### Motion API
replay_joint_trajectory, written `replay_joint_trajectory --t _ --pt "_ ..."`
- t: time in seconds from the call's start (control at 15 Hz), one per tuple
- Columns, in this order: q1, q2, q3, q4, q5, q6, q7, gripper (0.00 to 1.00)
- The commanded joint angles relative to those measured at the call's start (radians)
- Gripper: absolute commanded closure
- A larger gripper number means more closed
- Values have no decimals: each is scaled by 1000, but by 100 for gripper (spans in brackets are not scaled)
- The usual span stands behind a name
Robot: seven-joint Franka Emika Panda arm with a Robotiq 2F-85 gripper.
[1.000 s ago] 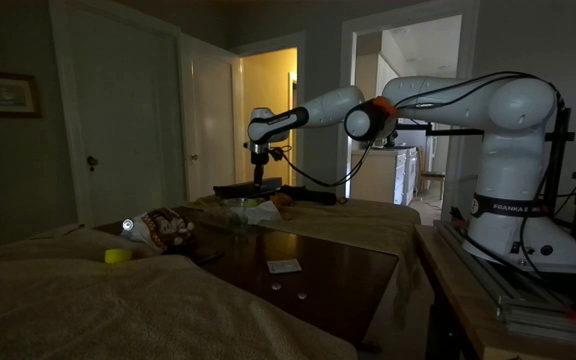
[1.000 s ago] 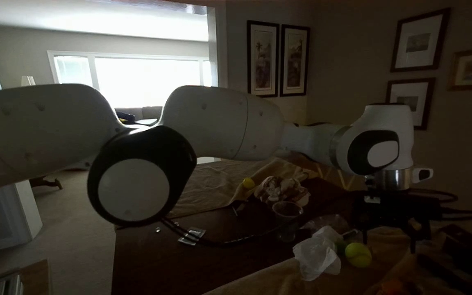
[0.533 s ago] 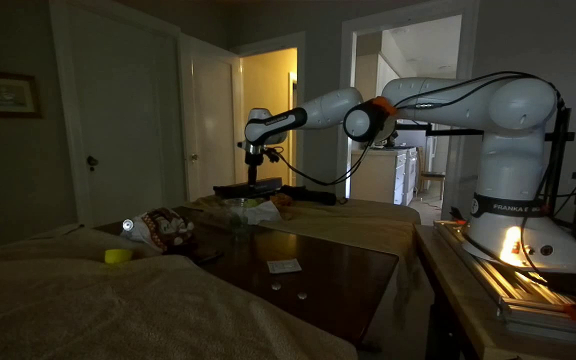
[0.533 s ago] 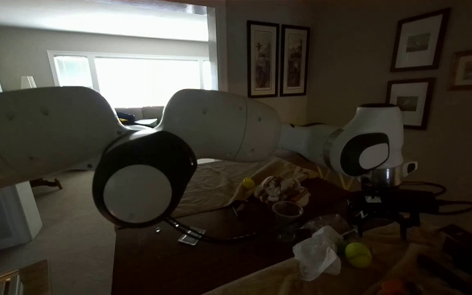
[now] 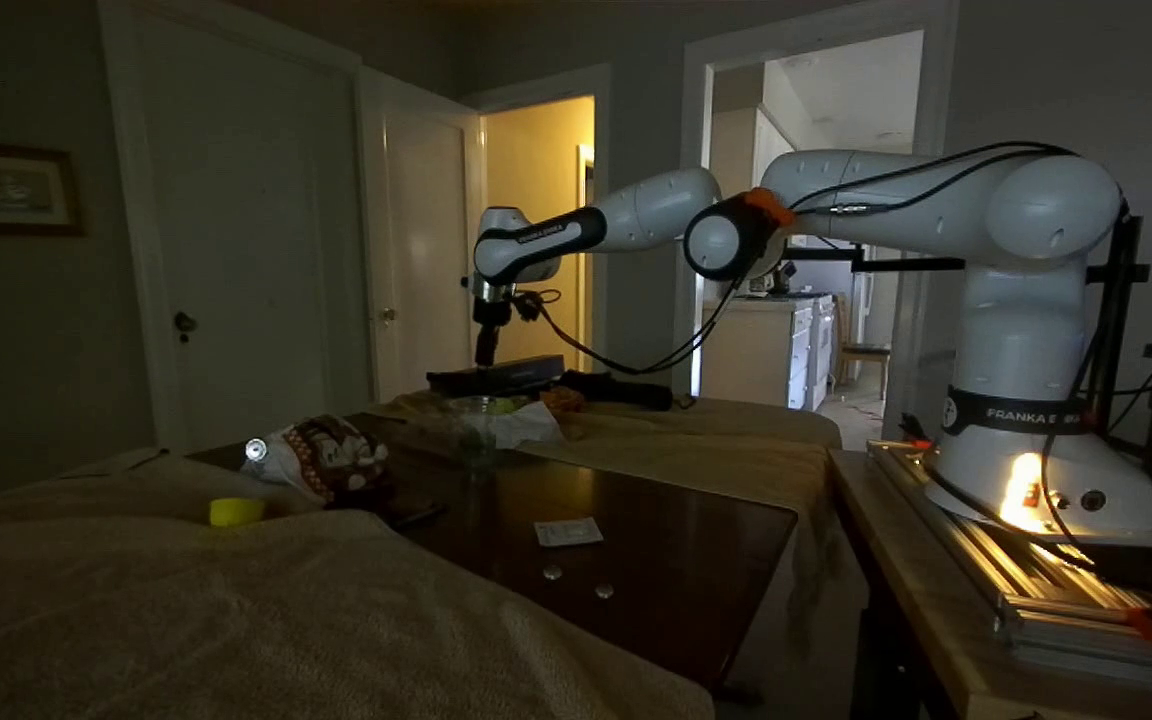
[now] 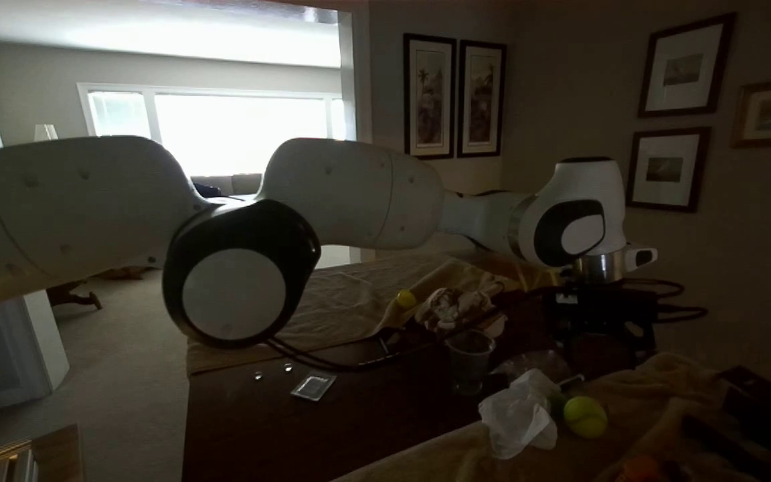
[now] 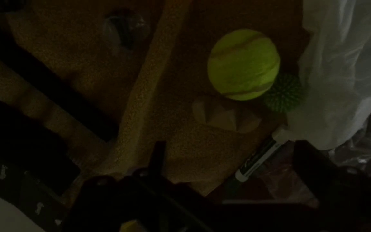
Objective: Put the tennis ball in the clear cup.
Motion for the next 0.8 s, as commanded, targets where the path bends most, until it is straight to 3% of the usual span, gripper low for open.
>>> replay_joint_trajectory --t 0.0,0.4,0.73 --pt "-1 -9 7 -15 -8 5 33 0" --pt "-9 -9 21 -33 8 -30 76 0" --pt "-15 36 26 28 12 -103 102 0"
